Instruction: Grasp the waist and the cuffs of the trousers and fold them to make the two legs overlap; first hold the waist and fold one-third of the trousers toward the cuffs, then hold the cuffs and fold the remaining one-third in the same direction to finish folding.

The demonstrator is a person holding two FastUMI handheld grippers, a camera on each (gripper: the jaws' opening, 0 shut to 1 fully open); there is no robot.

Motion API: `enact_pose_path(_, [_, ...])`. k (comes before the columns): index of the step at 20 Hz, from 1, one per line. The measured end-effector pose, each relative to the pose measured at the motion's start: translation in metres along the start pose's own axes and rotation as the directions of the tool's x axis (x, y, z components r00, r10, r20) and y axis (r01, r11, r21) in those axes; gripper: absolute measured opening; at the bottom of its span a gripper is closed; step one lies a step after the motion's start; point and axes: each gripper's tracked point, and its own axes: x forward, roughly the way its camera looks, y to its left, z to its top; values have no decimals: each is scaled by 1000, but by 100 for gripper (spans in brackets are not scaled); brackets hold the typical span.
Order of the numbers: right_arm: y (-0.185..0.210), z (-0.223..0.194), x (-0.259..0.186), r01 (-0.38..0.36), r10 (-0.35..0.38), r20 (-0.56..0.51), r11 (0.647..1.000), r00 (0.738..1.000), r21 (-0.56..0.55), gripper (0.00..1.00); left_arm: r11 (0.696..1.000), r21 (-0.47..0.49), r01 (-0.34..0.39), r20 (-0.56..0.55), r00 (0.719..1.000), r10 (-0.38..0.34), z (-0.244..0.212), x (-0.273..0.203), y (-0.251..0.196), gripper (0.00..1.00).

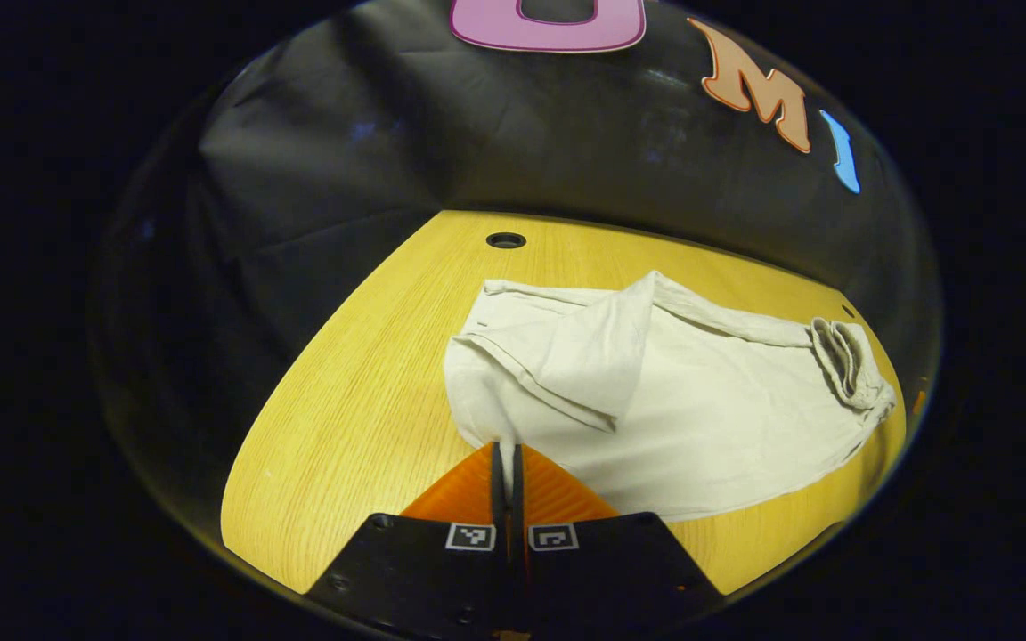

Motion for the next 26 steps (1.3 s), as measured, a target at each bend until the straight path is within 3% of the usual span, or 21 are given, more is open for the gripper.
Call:
enact_pose_path(5, [-17, 12, -12, -24, 25, 39, 999, 999, -27, 97, 999, -52, 15, 94, 995, -10, 31, -24, -21, 0])
enact_pose_path(9, [-30, 16, -19, -47, 46, 69, 999, 997, 10, 98, 998, -36, 43, 166, 986, -36, 60, -47, -56, 0])
enact_pose_path(11, [-36, 16, -21, -54, 53, 77, 998, 996, 13, 94, 998, -20, 59, 202, 978, -54, 76, -59, -74, 0])
enact_pose_path(12, [-39, 16, -23, -60, 59, 79, 998, 995, 14, 98, 998, -11, 66, 215, 975, -62, 83, -65, -83, 0])
enact_pose_path(13, [-42, 14, -27, -64, 63, 83, 998, 995, 14, 94, 997, -3, 73, 229, 971, -71, 90, -70, -93, 0])
enact_pose_path(14, [-46, 13, -29, -66, 65, 88, 998, 994, 15, 98, 997, 4, 79, 239, 968, -78, 96, -75, -102, 0])
enact_pose_path(15, [-51, 12, -32, -68, 66, 92, 998, 994, 17, 94, 996, 12, 90, 253, 963, -90, 104, -80, -113, 0])
enact_pose_path(18, [-66, 10, -39, -67, 63, 100, 997, 993, 30, 98, 992, 46, 119, 289, 949, -128, 123, -91, -147, 0])
enact_pose_path(26, [-115, -2, -63, -35, 25, 115, 995, 993, 90, 98, 960, 184, 213, 319, 911, -263, 150, -112, -257, 0])
